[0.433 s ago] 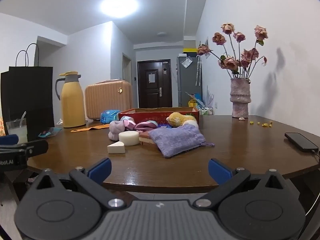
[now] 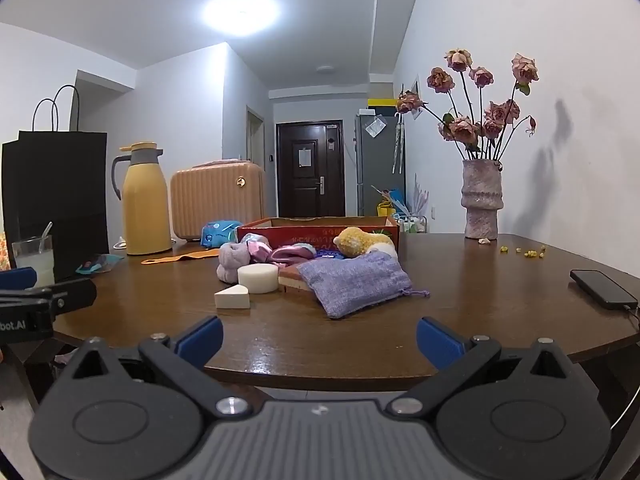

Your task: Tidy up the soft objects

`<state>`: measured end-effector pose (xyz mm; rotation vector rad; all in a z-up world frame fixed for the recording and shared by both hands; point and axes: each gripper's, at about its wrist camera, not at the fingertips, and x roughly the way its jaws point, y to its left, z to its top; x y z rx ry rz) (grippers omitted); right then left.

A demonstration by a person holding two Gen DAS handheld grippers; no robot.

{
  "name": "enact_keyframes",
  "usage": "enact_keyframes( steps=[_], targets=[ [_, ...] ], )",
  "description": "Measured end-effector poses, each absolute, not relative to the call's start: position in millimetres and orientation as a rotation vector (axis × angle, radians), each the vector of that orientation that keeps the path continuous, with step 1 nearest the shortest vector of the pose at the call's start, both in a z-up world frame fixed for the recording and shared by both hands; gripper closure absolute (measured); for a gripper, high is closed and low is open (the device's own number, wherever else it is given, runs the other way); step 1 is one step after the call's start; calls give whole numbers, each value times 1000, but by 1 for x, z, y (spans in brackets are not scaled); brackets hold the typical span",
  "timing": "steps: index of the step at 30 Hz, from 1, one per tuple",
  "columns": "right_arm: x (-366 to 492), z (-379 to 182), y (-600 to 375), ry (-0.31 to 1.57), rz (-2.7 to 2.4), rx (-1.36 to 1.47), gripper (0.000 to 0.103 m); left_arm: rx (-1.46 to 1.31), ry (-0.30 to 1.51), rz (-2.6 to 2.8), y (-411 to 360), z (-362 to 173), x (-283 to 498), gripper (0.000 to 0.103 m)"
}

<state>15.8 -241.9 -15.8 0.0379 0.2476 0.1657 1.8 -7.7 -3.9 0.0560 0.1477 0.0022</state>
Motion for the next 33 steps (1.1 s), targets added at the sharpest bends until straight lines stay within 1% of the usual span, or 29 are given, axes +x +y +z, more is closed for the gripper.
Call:
enact_keyframes(
  steps=[33],
  targets=[
    [16, -17, -240, 251, 169, 28, 0, 34, 140, 4, -2, -2, -2, 0]
  ],
)
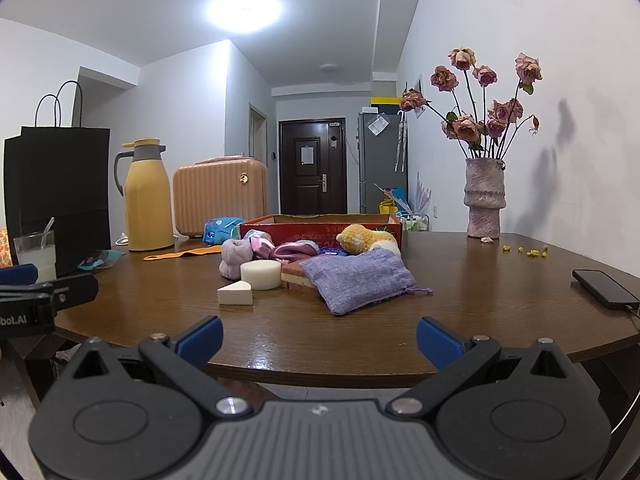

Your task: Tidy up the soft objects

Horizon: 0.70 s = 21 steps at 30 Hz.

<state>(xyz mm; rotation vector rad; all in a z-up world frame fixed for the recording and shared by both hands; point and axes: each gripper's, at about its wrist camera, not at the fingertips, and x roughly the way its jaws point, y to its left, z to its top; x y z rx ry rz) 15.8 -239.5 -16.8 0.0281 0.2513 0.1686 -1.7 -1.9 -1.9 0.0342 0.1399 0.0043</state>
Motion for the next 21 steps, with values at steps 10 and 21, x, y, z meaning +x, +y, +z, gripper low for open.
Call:
enact_keyframes(
  steps=[10, 21],
  targets=[
    [16, -18, -239, 249, 171, 24, 0, 32, 143, 3, -2, -2, -2, 0],
    [16, -18, -240, 251, 169, 29, 0, 32, 143, 3, -2, -2, -2, 0]
  ],
)
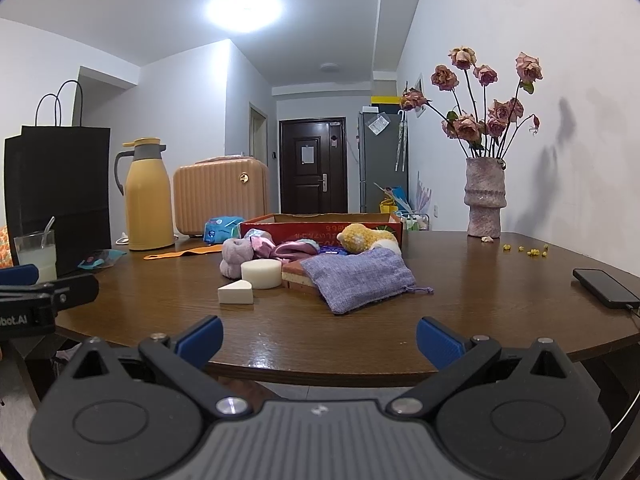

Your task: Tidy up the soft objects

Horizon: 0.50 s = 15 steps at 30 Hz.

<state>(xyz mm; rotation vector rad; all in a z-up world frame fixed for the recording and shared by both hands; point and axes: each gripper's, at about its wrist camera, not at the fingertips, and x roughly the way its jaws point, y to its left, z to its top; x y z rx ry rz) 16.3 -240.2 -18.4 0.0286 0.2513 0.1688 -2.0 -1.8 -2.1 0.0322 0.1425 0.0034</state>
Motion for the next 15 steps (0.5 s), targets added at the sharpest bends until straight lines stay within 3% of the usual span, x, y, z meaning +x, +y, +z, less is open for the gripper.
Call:
enact_keyframes(
  steps=[15],
  targets=[
    [17, -19, -241, 253, 165, 32, 0, 32, 142, 3, -2, -2, -2, 0]
  ],
)
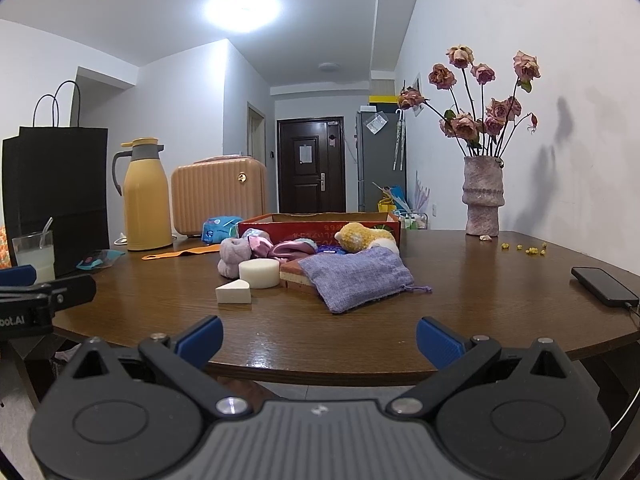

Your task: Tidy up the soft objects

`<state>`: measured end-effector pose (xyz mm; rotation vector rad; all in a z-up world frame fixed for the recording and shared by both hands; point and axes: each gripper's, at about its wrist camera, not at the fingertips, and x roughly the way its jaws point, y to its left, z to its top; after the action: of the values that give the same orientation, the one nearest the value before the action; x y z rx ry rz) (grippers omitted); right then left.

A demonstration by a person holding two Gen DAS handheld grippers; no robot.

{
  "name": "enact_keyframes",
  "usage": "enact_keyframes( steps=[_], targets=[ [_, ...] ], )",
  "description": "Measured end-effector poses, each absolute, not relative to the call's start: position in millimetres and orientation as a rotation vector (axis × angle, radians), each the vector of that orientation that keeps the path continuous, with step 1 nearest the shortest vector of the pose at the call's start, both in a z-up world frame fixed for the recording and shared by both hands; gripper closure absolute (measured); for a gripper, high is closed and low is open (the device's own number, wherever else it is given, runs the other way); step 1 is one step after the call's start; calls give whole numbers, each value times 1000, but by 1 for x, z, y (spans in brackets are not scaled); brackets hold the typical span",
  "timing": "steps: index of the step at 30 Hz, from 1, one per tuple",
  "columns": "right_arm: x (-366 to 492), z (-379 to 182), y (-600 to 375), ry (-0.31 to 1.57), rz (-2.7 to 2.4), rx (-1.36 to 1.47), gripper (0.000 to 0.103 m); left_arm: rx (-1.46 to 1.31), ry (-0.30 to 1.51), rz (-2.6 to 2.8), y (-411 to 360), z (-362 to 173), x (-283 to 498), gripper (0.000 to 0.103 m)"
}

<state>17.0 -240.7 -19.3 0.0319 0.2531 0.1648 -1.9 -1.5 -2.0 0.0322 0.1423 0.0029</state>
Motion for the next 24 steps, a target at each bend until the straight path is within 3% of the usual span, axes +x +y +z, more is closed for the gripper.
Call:
enact_keyframes(
  steps=[24],
  targets=[
    [19, -19, -241, 251, 180, 42, 0, 23, 153, 3, 3, -3, 2, 0]
  ],
)
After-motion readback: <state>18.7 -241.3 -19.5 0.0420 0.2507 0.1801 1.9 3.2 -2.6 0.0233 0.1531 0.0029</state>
